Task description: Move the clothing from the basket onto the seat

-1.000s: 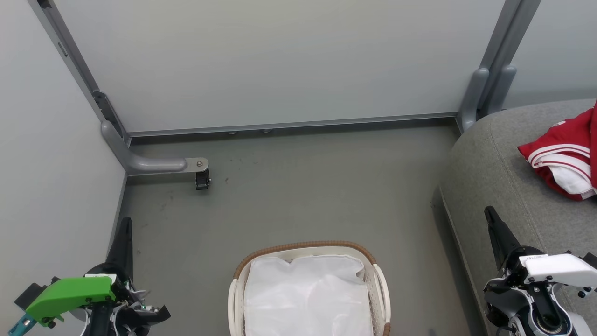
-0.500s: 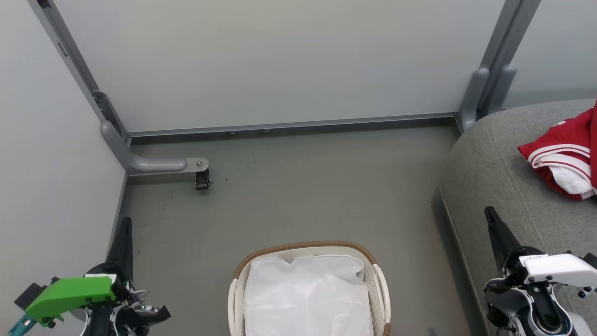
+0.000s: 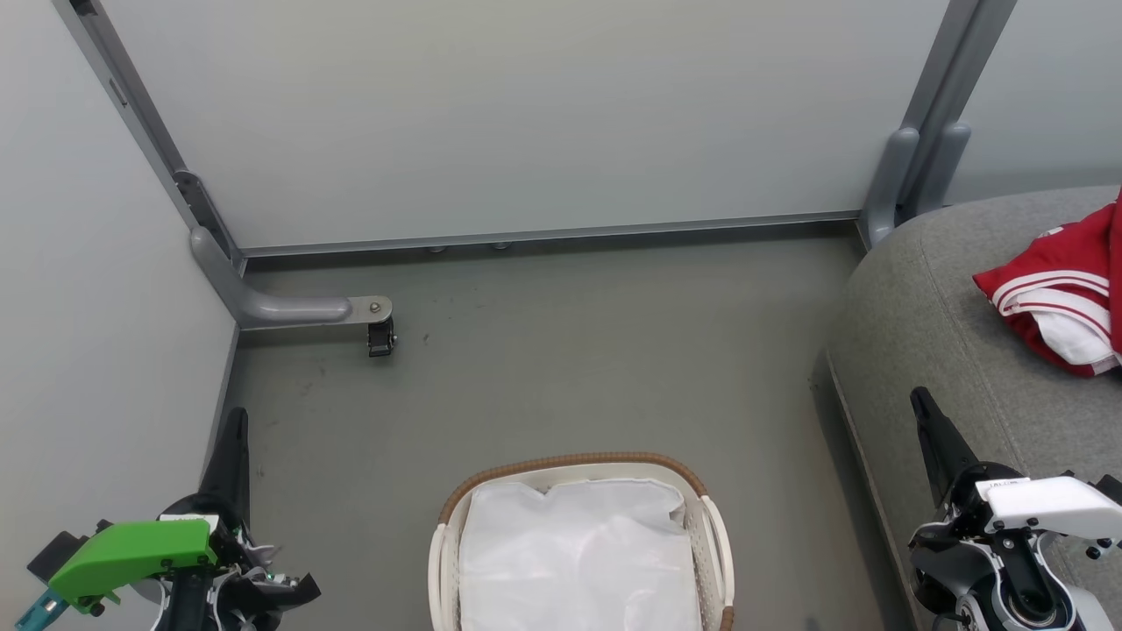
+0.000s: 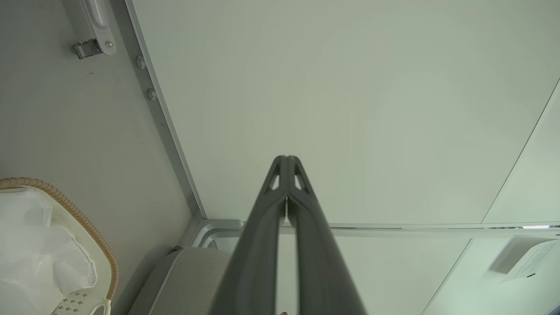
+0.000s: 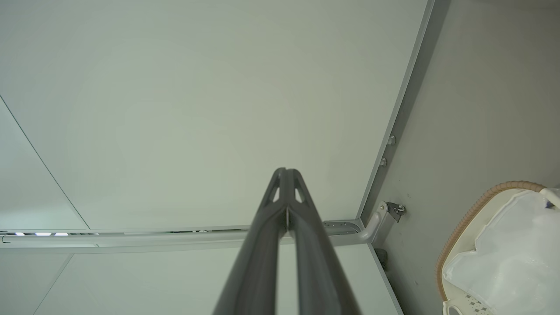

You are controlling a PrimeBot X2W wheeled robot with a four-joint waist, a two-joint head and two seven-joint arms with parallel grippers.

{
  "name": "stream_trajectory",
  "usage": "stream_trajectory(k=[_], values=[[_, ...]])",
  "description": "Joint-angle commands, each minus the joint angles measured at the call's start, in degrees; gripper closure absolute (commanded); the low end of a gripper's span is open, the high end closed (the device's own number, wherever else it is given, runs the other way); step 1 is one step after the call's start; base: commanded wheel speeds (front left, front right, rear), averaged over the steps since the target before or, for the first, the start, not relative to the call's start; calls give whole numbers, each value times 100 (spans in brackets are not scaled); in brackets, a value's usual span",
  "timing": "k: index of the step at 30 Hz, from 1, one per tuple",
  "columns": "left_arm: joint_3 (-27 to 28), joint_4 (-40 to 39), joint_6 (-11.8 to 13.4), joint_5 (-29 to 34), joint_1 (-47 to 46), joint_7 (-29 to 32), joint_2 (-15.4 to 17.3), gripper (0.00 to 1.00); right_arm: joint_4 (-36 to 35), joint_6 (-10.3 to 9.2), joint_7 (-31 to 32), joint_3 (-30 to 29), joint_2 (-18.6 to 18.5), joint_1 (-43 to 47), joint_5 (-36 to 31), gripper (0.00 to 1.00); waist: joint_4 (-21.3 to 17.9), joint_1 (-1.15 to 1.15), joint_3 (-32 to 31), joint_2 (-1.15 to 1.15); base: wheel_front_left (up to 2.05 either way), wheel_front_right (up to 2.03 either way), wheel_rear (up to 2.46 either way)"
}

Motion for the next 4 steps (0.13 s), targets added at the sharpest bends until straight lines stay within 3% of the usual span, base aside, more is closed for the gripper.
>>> stream_trajectory(k=[1,4], values=[[13,-9,-24,-15,-61,25,38,100,-21,-4,9,-14,-32,60,20,100,0,0,0,0,0,0,0],[13,-10,-24,-15,-61,25,38,100,-21,-4,9,-14,-32,60,20,100,0,0,0,0,0,0,0]])
